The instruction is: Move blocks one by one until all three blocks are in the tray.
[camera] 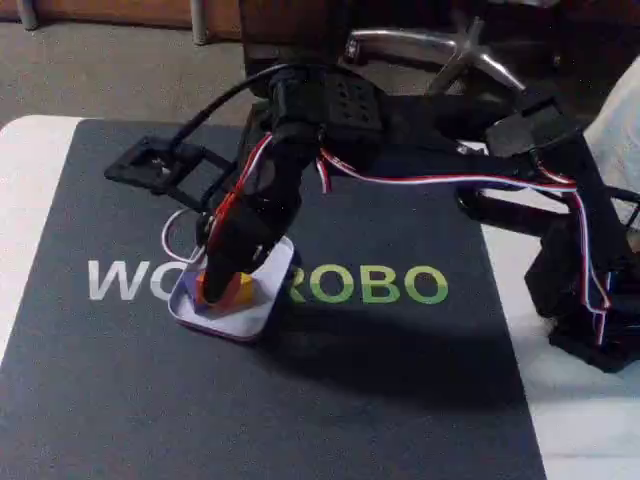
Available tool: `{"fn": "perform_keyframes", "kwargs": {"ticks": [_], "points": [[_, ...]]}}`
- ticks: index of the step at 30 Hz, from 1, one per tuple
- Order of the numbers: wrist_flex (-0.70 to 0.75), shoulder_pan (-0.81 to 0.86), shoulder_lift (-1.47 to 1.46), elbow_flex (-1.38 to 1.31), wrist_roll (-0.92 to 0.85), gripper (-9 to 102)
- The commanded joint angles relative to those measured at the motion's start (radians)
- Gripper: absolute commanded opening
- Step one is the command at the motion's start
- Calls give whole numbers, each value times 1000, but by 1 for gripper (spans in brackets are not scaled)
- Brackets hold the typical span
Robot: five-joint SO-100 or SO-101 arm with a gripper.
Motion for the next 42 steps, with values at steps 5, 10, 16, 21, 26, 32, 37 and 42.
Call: {"fn": "perform_keyframes", "kwargs": {"ticks": [5, 10, 16, 21, 26, 32, 37, 42], "points": [[26, 21, 8, -61, -37, -8], [26, 57, 5, -74, -17, -8], [34, 114, -31, -110, 8, -8], [44, 153, -101, -195, 28, -8], [54, 179, -153, -250, 17, -8], [291, 202, -446, -775, 5, -8], [308, 202, -598, -1000, 8, -6], [314, 206, -586, -992, 5, 4]]}}
